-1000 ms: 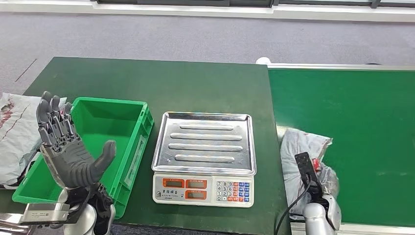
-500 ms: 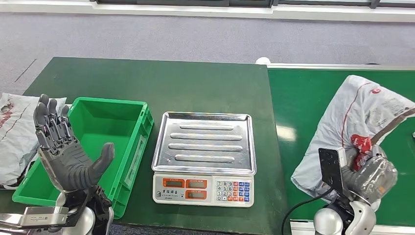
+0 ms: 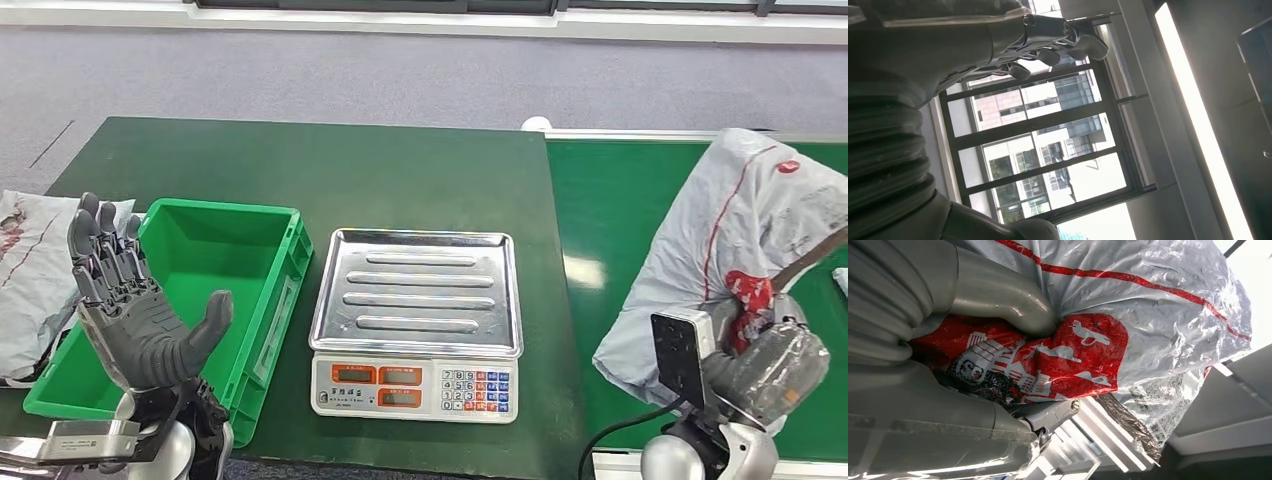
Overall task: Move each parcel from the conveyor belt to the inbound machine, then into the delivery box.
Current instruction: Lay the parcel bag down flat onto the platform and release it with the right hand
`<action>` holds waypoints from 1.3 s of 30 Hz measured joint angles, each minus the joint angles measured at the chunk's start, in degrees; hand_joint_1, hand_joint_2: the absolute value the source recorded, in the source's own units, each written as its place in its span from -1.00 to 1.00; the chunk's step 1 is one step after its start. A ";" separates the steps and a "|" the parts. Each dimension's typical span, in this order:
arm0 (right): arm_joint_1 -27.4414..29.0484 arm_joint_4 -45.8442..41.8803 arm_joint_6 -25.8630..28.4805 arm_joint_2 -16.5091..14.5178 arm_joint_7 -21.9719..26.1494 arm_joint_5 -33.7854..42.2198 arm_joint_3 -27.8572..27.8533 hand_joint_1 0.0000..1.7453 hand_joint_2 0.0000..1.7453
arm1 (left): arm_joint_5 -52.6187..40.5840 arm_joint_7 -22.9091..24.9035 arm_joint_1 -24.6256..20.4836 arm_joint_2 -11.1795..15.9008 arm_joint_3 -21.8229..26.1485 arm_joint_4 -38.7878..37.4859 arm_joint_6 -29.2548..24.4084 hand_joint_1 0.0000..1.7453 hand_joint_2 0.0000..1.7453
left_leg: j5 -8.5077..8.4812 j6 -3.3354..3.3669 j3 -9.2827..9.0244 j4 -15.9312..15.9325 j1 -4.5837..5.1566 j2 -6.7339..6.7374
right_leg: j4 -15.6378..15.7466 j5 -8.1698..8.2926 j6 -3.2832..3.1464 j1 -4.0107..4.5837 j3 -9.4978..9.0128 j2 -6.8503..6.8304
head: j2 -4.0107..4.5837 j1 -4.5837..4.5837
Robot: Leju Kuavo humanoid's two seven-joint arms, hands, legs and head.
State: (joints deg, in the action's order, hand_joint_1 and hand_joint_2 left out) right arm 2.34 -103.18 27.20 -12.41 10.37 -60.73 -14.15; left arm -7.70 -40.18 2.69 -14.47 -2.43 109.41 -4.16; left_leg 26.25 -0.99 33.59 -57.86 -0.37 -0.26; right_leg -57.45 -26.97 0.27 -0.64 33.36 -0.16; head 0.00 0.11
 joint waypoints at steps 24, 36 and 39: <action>-10.74 20.76 -7.77 0.13 0.18 3.96 29.23 1.00 1.00 | 1.28 0.01 -4.07 0.28 -2.51 -4.83 -2.16 -1.00 1.00 | -0.03 -0.01 -0.01 0.00 -0.01 0.04 | -0.01 0.04 -0.03 0.00 0.02 0.04 | 0.00 0.00; -10.28 21.35 -13.60 0.13 3.73 12.02 30.34 1.00 1.00 | 1.00 -0.01 -4.18 0.27 -2.56 -5.27 -2.06 -1.00 1.00 | -0.03 -0.02 -0.02 0.00 -0.01 0.04 | -0.01 0.04 -0.04 0.02 0.02 0.06 | 0.00 0.01; -10.29 21.79 -13.58 0.13 3.59 12.13 30.54 1.00 1.00 | 0.98 0.01 -4.15 0.26 -2.56 -5.24 -2.00 -1.00 1.00 | -0.03 -0.02 -0.02 0.00 -0.01 0.04 | -0.01 0.04 -0.04 0.02 0.02 0.05 | 0.00 0.00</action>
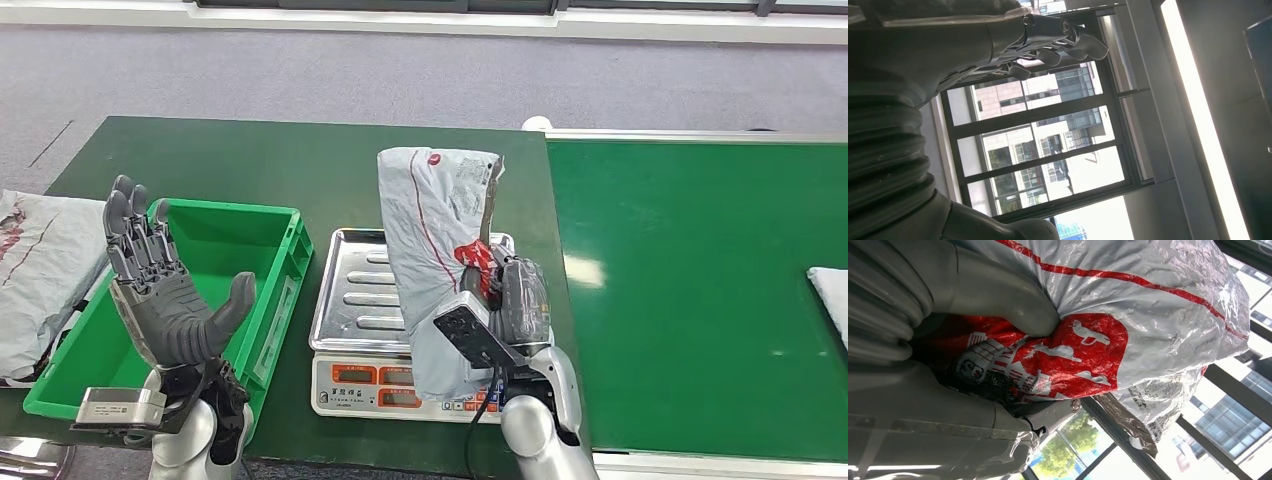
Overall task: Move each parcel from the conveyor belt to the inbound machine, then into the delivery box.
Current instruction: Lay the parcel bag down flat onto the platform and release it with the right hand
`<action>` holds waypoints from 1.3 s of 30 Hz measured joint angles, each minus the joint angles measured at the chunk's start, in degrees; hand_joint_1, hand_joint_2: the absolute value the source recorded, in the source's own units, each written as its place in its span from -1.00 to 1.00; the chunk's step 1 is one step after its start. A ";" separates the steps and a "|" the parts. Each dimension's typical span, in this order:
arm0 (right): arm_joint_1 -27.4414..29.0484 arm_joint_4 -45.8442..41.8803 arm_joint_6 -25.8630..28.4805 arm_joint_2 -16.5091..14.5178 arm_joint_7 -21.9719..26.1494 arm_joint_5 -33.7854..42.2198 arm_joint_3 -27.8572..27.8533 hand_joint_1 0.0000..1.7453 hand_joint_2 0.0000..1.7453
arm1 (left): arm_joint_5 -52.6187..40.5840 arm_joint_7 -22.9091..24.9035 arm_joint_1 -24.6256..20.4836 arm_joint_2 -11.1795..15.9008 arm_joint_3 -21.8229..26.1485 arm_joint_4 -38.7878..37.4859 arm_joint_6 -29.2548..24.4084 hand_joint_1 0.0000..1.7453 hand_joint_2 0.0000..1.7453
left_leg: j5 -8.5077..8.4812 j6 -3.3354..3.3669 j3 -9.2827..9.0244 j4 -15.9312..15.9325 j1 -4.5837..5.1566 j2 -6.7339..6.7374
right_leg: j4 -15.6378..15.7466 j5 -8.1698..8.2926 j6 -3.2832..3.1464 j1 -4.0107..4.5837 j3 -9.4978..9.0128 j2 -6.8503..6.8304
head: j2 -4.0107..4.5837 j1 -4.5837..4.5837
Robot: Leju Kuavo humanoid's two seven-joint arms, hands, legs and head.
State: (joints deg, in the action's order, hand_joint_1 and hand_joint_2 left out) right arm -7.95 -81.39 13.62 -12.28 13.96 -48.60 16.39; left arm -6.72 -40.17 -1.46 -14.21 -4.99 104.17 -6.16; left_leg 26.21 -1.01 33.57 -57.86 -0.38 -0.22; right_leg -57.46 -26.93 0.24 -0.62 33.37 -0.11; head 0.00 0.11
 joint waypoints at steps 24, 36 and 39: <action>-1.21 5.64 1.88 0.00 0.48 1.84 0.52 -1.00 1.00 | -0.29 0.17 0.55 -0.04 -0.08 0.71 -0.02 -1.00 1.00 | 0.00 0.00 0.00 0.00 0.00 0.00 | 0.00 0.00 0.00 0.00 -0.01 -0.01 | 0.00 0.00; -1.41 6.85 2.67 0.02 1.23 1.78 0.81 -1.00 1.00 | -0.58 0.04 1.53 -0.01 -0.08 0.79 -0.85 -1.00 1.00 | 0.00 0.00 -0.01 0.00 0.00 0.00 | 0.00 0.00 0.00 0.00 -0.01 -0.01 | 0.00 0.00; -1.26 6.31 3.80 0.08 1.72 1.42 1.03 -1.00 1.00 | -0.58 -0.02 1.65 0.00 -0.08 0.86 -1.20 -1.00 1.00 | 0.00 0.00 -0.01 0.00 0.00 0.00 | 0.00 0.00 0.00 0.00 -0.01 -0.01 | 0.00 0.00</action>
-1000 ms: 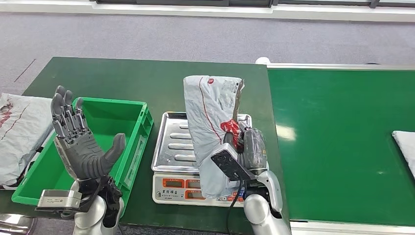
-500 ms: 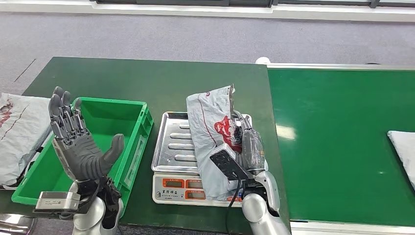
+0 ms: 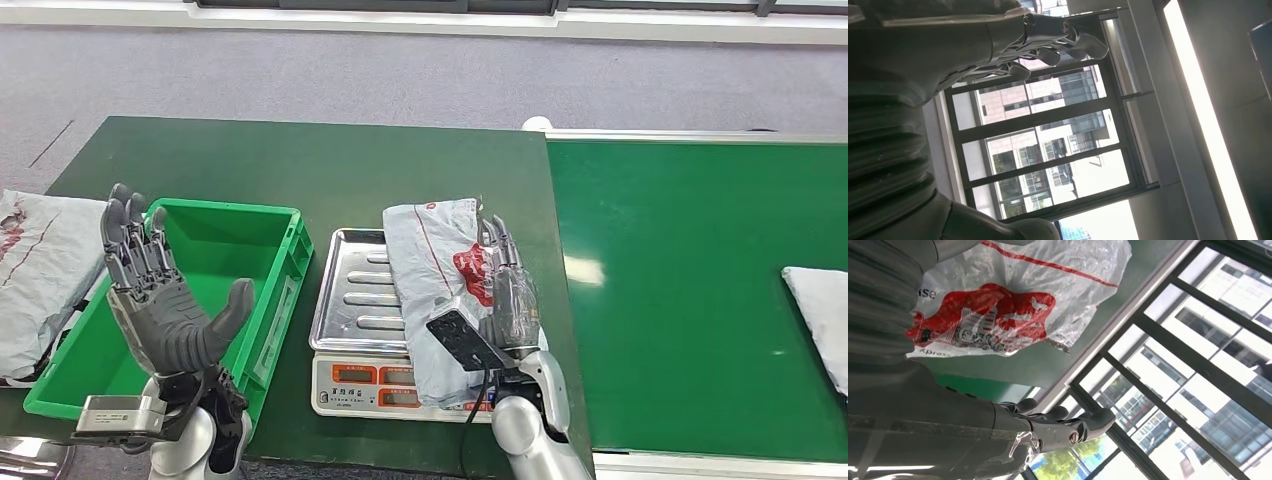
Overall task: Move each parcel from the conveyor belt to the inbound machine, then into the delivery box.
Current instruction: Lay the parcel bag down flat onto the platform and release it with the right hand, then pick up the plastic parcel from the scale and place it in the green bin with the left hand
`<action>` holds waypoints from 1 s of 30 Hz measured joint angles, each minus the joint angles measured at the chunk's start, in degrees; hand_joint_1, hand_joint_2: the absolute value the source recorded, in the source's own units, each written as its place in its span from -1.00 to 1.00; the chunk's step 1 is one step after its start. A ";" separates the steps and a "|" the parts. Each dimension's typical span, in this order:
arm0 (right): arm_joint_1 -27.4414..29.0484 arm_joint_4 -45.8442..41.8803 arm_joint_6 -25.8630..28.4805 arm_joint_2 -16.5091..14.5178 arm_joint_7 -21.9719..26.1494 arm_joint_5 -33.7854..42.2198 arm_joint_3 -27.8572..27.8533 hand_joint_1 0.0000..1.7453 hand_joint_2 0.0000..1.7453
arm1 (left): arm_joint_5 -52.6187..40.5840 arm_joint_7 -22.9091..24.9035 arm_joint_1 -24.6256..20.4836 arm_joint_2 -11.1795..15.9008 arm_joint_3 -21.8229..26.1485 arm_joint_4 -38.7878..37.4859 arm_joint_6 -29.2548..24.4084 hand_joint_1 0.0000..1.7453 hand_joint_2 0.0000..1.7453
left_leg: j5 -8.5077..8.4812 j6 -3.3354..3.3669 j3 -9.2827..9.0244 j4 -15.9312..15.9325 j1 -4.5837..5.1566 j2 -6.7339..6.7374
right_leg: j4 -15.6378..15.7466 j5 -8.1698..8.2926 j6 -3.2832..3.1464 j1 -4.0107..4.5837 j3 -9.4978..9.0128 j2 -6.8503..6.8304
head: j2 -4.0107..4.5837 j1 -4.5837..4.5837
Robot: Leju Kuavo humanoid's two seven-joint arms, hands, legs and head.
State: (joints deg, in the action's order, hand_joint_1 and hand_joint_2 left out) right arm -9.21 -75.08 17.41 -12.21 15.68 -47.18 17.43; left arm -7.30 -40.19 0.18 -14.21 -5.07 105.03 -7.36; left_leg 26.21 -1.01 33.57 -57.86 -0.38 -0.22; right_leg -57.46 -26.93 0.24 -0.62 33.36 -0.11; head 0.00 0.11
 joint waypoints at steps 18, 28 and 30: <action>7.53 -21.43 22.39 -0.38 17.52 -9.72 -1.62 -1.00 1.00 | 0.96 0.65 0.19 0.02 -0.58 0.17 1.24 -1.00 1.00 | 0.04 -0.01 -0.02 0.00 0.00 0.01 | 0.03 -0.02 0.02 0.00 0.03 0.02 | 0.00 0.01; 9.39 -33.64 22.56 -0.99 24.33 -9.84 -4.83 -1.00 1.00 | 0.17 3.36 -2.72 0.26 -4.69 -3.70 4.80 -1.00 1.00 | 0.03 0.01 -0.09 -0.03 0.01 0.09 | 0.04 0.03 0.03 -0.03 -0.03 0.07 | 0.00 0.01; 9.49 -35.46 22.56 -1.00 24.33 -9.94 -4.91 -1.00 1.00 | -1.02 4.24 -3.98 0.28 -5.53 -5.31 5.55 -1.00 1.00 | 0.01 0.02 -0.08 -0.05 0.01 0.03 | 0.04 0.03 0.04 -0.03 -0.05 0.01 | 0.00 0.01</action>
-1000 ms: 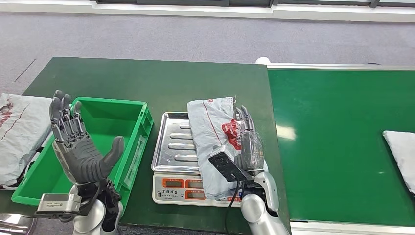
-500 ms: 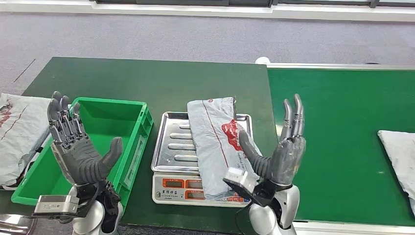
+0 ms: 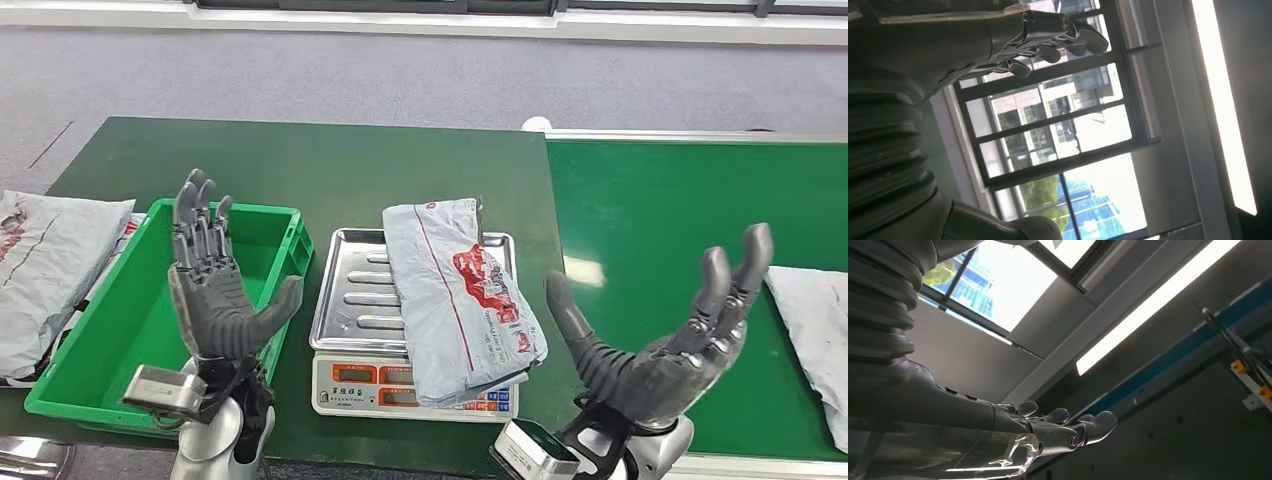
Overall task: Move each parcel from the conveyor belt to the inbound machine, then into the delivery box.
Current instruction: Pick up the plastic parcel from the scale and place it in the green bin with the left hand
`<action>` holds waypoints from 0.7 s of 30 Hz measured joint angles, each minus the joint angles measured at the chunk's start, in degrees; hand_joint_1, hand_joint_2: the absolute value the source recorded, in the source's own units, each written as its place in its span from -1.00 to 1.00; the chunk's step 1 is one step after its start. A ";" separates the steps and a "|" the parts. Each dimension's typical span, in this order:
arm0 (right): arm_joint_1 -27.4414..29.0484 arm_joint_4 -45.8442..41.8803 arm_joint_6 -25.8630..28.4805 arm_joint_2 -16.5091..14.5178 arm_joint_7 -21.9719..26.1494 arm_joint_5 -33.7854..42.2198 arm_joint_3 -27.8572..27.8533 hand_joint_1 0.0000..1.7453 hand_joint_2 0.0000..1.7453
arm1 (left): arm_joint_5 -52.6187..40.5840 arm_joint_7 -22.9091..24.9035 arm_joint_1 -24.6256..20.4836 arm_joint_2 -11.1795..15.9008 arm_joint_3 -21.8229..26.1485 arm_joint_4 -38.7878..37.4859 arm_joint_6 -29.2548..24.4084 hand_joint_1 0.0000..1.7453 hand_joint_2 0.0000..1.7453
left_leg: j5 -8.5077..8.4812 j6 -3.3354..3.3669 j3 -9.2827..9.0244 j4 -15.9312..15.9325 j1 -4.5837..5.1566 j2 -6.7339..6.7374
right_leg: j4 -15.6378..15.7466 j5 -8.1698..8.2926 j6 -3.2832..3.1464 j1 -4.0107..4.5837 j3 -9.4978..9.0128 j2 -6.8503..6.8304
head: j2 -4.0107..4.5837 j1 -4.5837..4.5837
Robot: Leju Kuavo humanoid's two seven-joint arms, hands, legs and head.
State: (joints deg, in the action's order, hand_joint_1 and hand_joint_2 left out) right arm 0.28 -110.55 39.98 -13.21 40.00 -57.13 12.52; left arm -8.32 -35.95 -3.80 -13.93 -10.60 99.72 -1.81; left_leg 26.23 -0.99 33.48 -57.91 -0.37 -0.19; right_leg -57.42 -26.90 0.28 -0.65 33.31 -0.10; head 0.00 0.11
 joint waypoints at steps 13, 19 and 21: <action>-1.08 -5.75 -0.02 -0.02 0.01 0.79 2.97 -1.00 1.00 | -7.57 5.49 -17.18 -3.00 -8.83 -23.33 1.04 -1.00 1.00 | -0.06 0.06 0.01 -0.02 0.00 -0.13 | -0.01 0.08 0.09 -0.01 -0.14 -0.08 | 0.00 -0.01; -2.38 -4.72 -0.02 -0.10 -0.01 1.19 3.43 -1.00 1.00 | -11.41 8.19 -23.89 -5.48 -11.91 -36.40 -0.36 -1.00 1.00 | -0.06 0.07 0.02 -0.02 0.01 -0.14 | 0.00 0.08 0.09 -0.01 -0.15 -0.15 | 0.00 -0.01; -2.85 -4.32 -0.02 -0.17 -0.01 1.37 3.45 -1.00 1.00 | -12.75 9.04 -25.75 -6.21 -12.57 -41.30 -1.72 -1.00 1.00 | -0.06 0.07 0.02 -0.02 0.01 -0.14 | 0.00 0.08 0.09 -0.01 -0.15 -0.14 | 0.00 -0.01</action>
State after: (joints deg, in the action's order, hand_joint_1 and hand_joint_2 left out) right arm -2.57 -114.86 39.95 -13.38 40.00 -55.76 15.97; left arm -21.08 -26.91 -29.55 -20.14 -23.17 58.43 -3.53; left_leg 26.16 -0.92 33.50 -57.93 -0.36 -0.33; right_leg -57.42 -26.82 0.37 -0.66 33.16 -0.25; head 0.00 0.10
